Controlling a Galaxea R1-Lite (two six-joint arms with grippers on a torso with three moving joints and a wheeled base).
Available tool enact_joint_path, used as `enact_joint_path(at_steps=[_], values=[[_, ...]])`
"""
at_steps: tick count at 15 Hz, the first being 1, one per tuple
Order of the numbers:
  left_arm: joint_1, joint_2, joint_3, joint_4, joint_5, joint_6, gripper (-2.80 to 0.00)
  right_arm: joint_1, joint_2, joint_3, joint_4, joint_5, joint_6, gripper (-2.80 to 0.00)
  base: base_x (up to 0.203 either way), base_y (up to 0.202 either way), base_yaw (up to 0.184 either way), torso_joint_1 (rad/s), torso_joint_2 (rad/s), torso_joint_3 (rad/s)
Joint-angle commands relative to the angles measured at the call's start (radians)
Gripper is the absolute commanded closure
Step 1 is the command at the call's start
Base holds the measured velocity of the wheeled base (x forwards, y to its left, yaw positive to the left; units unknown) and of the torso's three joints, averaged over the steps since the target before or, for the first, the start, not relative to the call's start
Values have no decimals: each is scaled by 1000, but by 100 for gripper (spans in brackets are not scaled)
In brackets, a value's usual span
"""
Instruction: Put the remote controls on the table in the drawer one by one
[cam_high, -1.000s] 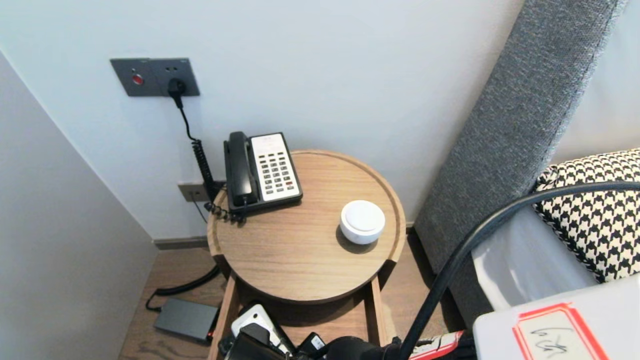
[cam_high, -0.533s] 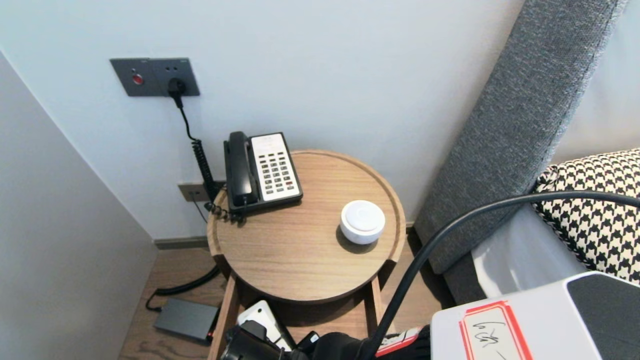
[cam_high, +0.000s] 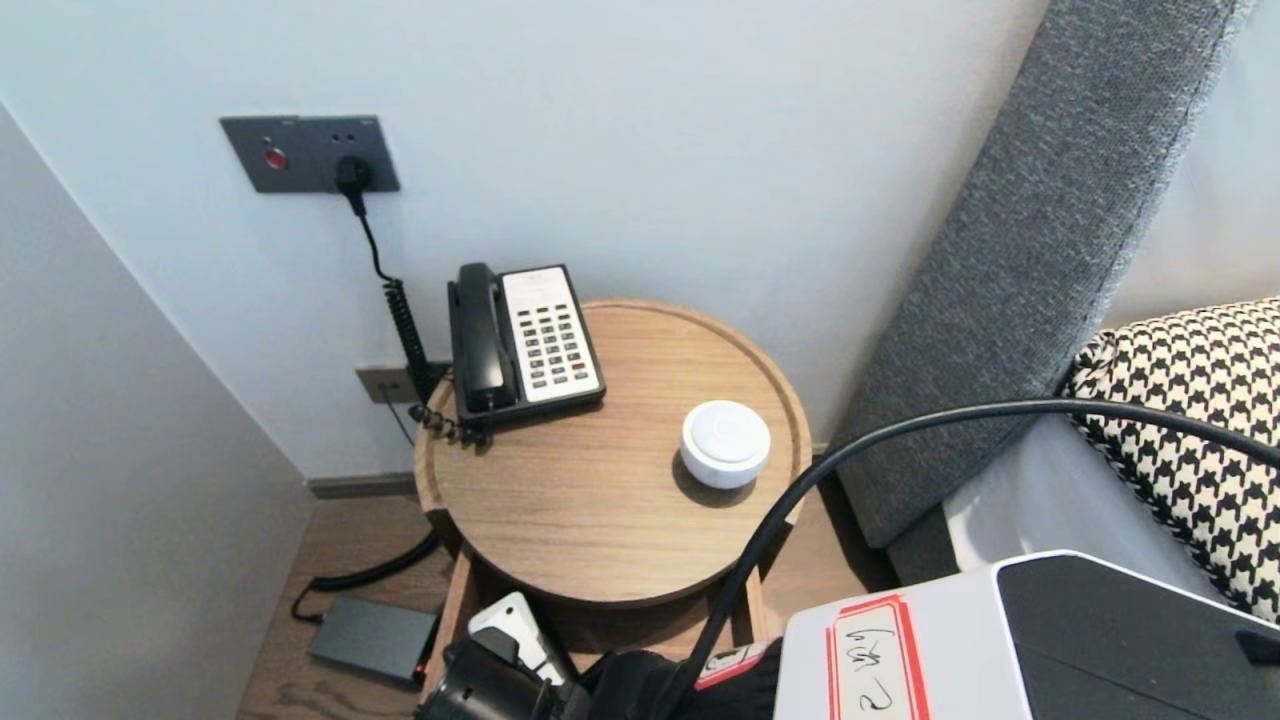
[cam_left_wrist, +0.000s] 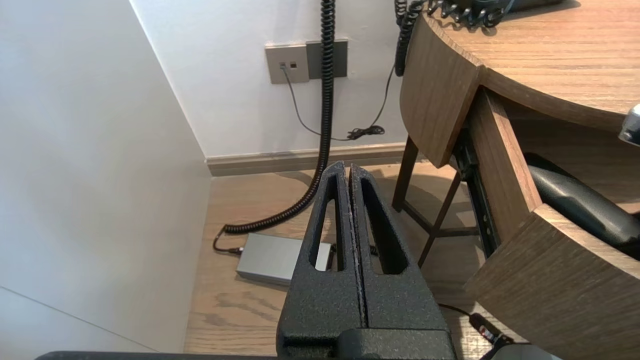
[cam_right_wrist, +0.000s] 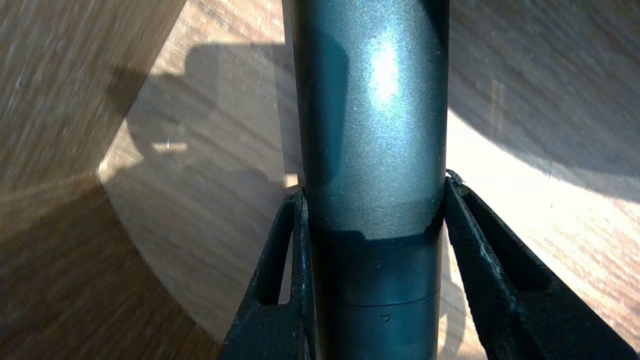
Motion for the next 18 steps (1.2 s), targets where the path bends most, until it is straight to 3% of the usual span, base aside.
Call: enact_joint_path(at_steps=[1, 5, 9, 12, 15, 18], values=[[0, -2, 12, -1, 0, 1, 0, -11, 14, -18, 3, -2, 2, 0, 0, 0, 0, 0, 0, 0], [0, -2, 12, -1, 0, 1, 0, -24, 6, -18, 4, -35, 42, 0, 0, 0, 0, 0, 0, 0], [0, -2, 12, -1, 0, 1, 0, -25, 6, -38, 14, -52, 193, 0, 0, 0, 0, 0, 0, 0], [0, -2, 12, -1, 0, 1, 0, -22, 3, -38, 18, -48, 235, 0, 0, 0, 0, 0, 0, 0], [1, -2, 12, -1, 0, 1, 0, -19, 8, -73, 74, -43, 267, 0, 0, 0, 0, 0, 0, 0], [0, -2, 12, -1, 0, 1, 0, -14, 26, -195, 211, 2, 372, 0, 0, 0, 0, 0, 0, 0]])
